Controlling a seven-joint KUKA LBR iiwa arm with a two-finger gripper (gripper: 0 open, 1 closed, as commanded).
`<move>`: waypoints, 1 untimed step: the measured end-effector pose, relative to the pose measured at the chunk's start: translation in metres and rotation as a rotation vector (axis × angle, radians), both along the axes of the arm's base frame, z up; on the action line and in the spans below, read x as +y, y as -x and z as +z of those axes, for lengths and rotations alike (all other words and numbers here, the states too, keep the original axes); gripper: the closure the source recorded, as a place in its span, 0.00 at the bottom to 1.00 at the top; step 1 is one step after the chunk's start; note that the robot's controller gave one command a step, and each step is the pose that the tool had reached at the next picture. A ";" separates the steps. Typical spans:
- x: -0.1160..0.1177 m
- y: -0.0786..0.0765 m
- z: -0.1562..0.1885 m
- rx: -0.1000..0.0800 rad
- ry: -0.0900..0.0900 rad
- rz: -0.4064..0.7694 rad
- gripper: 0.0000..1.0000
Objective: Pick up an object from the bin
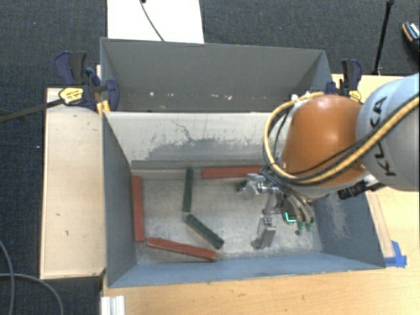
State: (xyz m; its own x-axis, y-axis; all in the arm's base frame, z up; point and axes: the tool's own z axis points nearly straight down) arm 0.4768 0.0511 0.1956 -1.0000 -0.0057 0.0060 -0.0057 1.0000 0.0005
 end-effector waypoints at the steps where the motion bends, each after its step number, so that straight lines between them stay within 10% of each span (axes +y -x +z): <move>1: 0.064 -0.010 -0.115 -0.001 -0.002 0.053 0.00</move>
Offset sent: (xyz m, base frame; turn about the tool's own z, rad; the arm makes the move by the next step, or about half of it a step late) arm 0.0111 0.0614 -0.1118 -0.0479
